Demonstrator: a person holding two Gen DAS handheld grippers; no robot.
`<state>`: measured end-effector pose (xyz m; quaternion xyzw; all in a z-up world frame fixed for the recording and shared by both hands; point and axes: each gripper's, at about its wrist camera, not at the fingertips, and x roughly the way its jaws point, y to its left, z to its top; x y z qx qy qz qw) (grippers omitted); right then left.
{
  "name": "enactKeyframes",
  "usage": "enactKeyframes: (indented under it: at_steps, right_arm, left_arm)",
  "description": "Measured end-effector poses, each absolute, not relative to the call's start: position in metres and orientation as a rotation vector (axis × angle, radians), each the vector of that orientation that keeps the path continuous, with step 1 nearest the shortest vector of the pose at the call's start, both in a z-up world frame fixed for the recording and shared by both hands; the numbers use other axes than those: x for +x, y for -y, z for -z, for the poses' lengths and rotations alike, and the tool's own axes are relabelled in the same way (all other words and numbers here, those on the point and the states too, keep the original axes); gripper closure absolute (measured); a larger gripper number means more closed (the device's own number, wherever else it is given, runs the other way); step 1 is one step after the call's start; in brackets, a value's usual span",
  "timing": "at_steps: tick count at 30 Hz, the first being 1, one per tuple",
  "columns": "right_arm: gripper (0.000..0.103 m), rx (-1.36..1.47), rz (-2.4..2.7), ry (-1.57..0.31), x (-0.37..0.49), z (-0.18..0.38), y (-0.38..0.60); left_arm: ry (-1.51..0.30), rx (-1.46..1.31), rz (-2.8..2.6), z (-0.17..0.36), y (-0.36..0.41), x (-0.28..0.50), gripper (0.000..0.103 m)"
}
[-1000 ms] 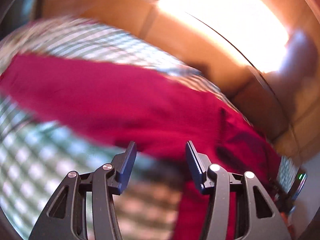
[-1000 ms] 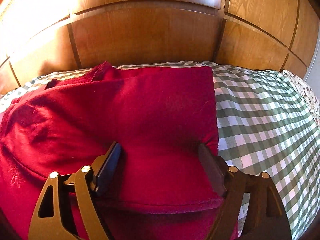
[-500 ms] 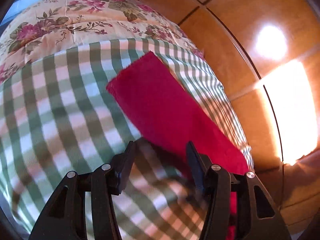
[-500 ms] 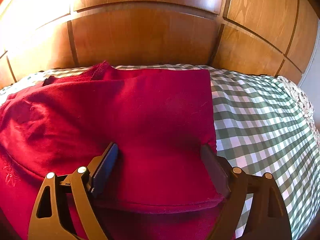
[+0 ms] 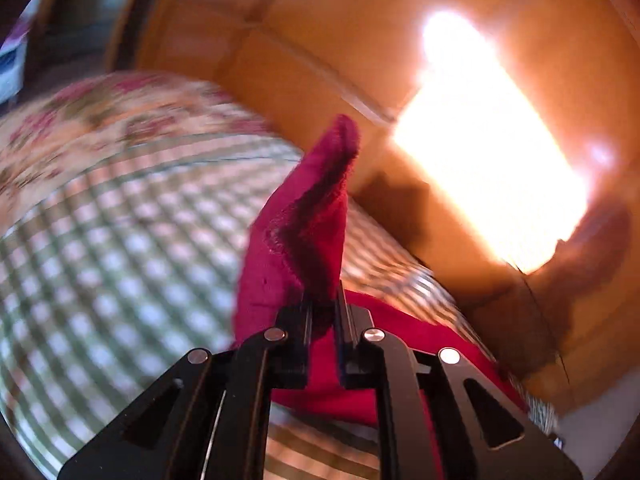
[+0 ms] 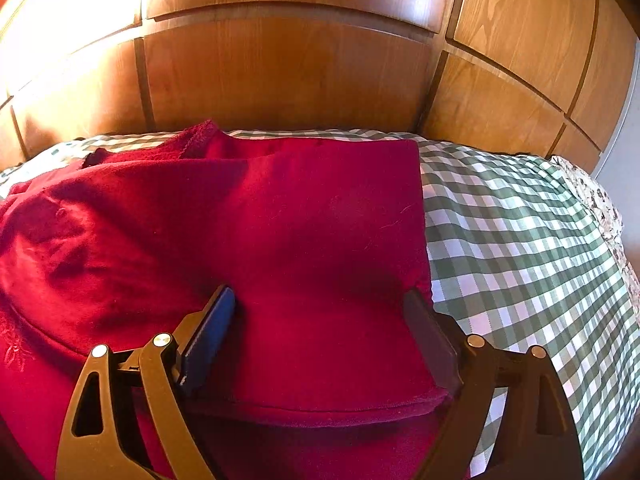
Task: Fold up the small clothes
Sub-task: 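Fold the sweater side over with the left tool while the right tool grasps the folded edge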
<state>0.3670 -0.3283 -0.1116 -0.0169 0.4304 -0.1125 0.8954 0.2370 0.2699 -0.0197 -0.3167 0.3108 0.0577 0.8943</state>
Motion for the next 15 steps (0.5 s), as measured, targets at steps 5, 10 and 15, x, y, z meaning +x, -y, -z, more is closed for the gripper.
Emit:
enactKeyframes:
  at_steps: [5, 10, 15]
  right_arm:
    - [0.018, -0.023, 0.228, -0.893, 0.367, 0.111, 0.33]
    - [0.018, -0.017, 0.226, -0.892, 0.367, 0.111, 0.332]
    - [0.018, -0.007, 0.221, -0.894, 0.367, 0.111, 0.333]
  left_arm:
    - [-0.672, -0.488, 0.131, 0.009, -0.15, 0.243, 0.092]
    - [-0.794, -0.424, 0.269, 0.048, -0.067, 0.232, 0.067]
    - [-0.831, -0.351, 0.278, 0.069, -0.051, 0.192, 0.062]
